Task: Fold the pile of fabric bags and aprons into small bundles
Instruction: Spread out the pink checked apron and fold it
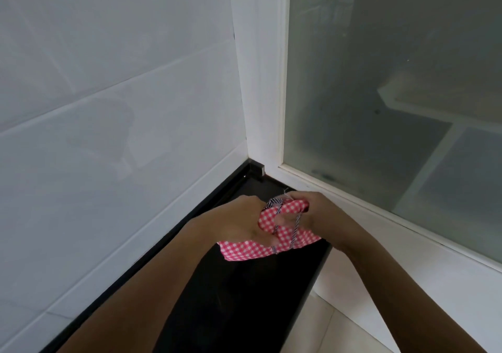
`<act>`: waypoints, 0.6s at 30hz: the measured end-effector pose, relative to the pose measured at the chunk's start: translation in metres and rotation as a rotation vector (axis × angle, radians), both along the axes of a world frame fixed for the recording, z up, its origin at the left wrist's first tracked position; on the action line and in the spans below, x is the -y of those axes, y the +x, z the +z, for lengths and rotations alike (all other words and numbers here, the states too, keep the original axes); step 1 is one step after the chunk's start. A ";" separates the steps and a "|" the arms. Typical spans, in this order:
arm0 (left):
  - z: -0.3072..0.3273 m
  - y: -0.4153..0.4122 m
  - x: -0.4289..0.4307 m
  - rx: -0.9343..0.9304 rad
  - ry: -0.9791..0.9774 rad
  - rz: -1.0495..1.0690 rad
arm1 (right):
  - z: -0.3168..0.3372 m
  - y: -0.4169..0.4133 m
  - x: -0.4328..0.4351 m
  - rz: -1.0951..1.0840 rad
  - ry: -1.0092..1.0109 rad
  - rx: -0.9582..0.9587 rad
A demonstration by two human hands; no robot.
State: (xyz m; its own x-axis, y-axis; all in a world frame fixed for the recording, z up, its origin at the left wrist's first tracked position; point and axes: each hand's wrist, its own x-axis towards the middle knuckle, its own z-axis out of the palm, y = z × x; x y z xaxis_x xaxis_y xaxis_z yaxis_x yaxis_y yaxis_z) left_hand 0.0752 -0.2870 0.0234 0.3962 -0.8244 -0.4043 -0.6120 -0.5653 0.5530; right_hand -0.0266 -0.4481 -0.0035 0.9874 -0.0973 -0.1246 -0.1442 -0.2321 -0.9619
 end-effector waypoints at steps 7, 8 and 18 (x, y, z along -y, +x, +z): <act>0.038 0.010 0.006 0.102 0.102 -0.094 | 0.020 -0.006 0.008 0.038 -0.091 0.252; 0.044 0.009 0.006 0.106 0.122 -0.125 | 0.021 -0.006 0.011 0.089 -0.102 0.257; 0.097 0.006 0.010 0.245 0.242 -0.139 | 0.045 -0.012 0.013 0.027 0.113 0.255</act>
State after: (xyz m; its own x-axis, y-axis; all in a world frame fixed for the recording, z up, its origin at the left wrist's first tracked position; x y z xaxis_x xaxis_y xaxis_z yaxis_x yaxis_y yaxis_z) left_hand 0.0811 -0.2974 0.1200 0.3966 -0.7690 -0.5014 -0.7896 -0.5643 0.2409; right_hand -0.0386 -0.4612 0.0419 0.9903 -0.0705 0.1197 0.1106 -0.1214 -0.9864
